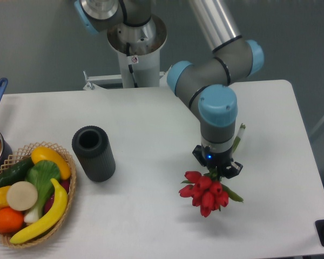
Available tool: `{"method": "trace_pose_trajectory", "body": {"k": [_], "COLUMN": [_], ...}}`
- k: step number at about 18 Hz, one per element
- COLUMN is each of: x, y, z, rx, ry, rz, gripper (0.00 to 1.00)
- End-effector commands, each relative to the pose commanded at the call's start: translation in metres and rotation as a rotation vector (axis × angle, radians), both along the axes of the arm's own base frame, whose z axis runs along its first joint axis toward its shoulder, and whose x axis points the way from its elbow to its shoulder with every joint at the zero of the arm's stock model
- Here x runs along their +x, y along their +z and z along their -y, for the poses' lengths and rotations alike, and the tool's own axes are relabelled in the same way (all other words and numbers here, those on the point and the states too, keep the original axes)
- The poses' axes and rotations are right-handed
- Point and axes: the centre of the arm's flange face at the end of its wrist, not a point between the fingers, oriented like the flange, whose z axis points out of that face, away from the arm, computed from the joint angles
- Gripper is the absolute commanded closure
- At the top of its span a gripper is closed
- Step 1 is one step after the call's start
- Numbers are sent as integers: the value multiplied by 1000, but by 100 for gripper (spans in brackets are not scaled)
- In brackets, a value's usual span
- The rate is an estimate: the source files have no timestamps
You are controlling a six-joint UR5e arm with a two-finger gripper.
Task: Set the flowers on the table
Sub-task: 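Lower the held red tulip bunch toward the table surface with the gripper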
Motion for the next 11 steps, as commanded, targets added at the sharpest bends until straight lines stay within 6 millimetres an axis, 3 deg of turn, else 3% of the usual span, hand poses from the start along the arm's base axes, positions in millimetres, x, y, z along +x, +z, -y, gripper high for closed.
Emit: {"method": "trace_pose_trajectory", "body": {"k": [4,7,8,11], "x": [2,2,2,5], "y": [-15,-15,-15,-10], "z": [-7,-7,-9,-12], "rx": [-5,1,5,18], "ry": [44,50,53,56], "rz": [18,13,7,-7], "gripper": [53,5,0,0]}}
